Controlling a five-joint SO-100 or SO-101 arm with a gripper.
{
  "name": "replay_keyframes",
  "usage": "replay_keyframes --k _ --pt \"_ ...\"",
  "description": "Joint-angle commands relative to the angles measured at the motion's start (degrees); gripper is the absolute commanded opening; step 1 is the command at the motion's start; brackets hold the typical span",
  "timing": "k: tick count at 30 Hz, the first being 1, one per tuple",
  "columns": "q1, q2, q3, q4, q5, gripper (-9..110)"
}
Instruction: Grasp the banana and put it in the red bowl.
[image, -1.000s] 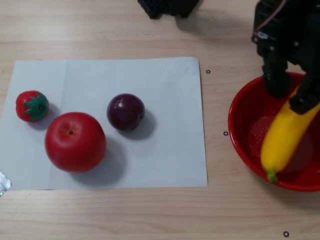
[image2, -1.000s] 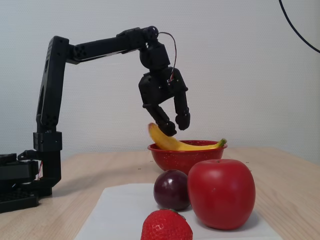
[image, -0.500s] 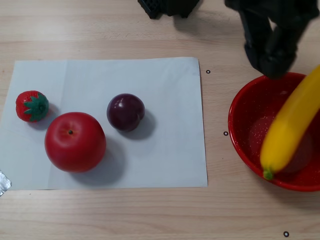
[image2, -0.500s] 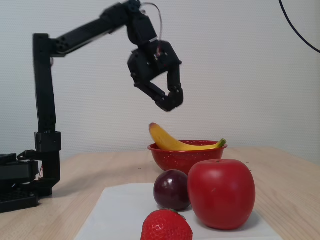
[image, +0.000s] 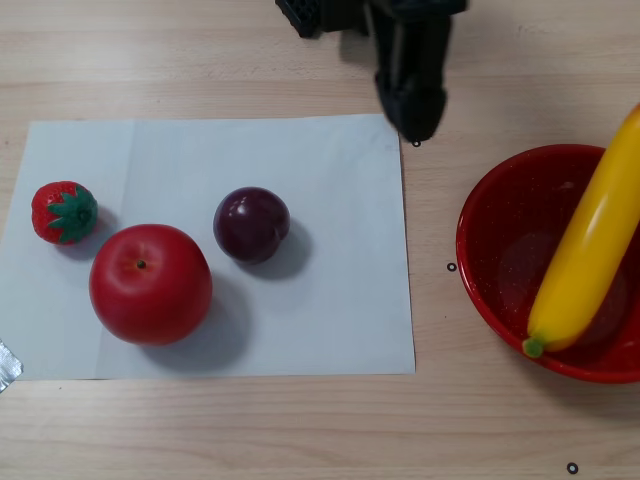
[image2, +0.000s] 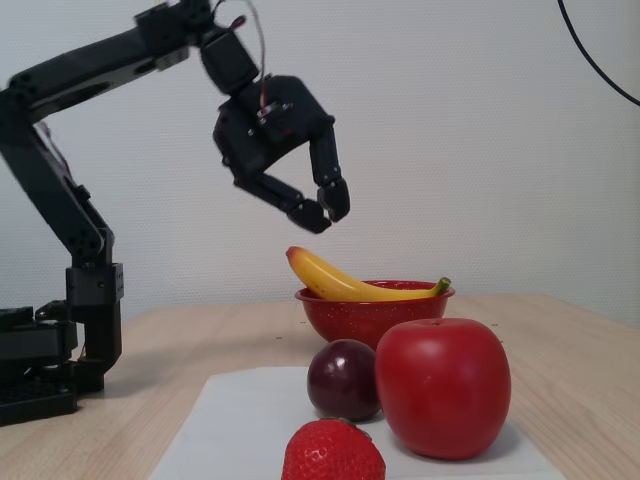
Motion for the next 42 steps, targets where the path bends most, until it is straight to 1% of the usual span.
replay_keyframes --k 1,14,18,26,32,37,42 --pt "-0.79 7.03 1.23 -5.89 0.79 0" --pt "-2.81 26.28 34.80 -32.34 -2.90 0" --pt "-2.20 31.82 43.51 -38.06 -4.48 0" --pt "-1.58 41.13 59.68 -49.04 -4.31 0" --pt "-1.41 47.46 68.73 -53.17 -4.31 0" --pt "-1.67 52.12 77.52 -57.39 -2.20 0" --pt "-1.41 55.72 77.61 -48.08 -3.52 0"
